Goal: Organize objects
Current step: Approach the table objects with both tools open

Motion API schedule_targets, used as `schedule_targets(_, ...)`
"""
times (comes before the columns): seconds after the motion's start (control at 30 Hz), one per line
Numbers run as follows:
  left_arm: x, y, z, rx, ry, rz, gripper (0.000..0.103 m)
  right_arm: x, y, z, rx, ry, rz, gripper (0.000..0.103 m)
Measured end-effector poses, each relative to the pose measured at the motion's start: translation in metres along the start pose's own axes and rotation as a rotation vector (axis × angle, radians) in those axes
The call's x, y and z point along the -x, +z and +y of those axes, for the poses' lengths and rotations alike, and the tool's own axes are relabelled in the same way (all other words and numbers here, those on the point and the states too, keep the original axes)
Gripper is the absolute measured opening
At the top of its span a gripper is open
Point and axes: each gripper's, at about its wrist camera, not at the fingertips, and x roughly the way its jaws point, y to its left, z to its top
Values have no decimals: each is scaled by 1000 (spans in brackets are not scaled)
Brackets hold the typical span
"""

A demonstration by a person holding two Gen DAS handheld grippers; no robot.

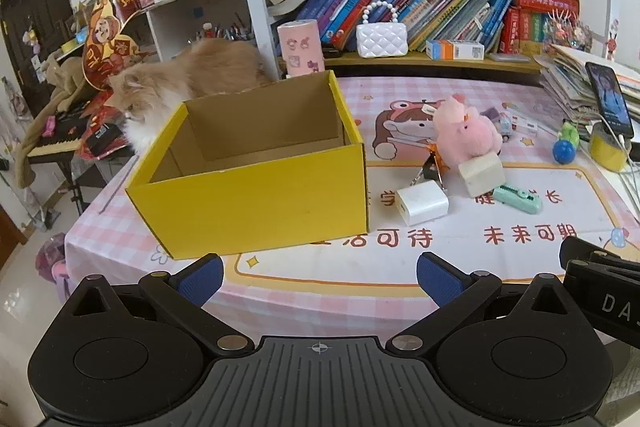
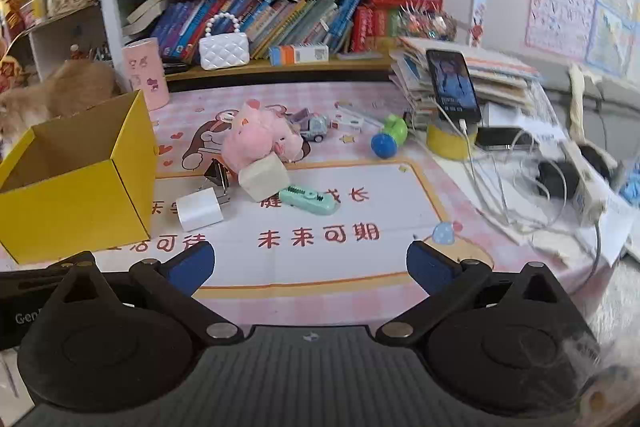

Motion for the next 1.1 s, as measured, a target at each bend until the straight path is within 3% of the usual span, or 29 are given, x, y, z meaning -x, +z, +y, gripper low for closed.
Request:
schedule_targets(0.4,6,-5,12,20,-12,-5,103,13,-4,12,34,-34,-38,103)
schedule_targets(1.1,13,-17,29,19,-22,-1,103,28,-19,25,29,-53,-22,103)
